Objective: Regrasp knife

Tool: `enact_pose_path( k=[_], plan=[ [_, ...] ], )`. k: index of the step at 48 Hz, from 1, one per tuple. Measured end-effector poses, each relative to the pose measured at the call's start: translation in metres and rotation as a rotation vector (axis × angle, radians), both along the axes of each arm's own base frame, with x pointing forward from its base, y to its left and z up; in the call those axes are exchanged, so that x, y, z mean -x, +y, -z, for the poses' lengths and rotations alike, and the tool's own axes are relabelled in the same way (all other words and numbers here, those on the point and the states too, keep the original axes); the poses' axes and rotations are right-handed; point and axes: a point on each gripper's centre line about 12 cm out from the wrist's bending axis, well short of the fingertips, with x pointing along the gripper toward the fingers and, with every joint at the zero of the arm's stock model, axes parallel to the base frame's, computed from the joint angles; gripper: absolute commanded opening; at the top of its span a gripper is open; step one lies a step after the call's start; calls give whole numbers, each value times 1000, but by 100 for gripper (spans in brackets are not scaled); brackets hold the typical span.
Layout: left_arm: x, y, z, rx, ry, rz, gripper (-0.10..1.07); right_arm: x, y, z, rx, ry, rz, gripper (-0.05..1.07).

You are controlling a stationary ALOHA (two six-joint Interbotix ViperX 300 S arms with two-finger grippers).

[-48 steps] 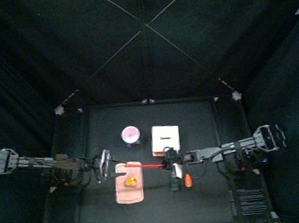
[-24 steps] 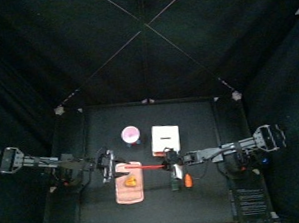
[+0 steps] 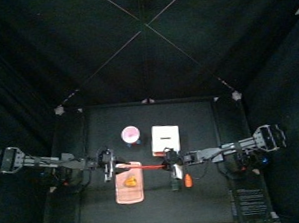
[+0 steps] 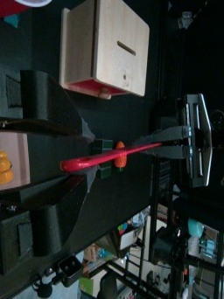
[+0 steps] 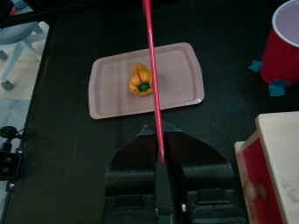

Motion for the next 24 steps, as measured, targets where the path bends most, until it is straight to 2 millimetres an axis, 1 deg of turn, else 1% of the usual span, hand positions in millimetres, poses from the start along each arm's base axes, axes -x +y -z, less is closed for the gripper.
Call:
enact_pose_path(
  k=[24],
  plan=[
    [-11, -1, 3, 0, 32, 2, 69, 0, 0, 0, 0, 2, 0, 33]
  ],
)
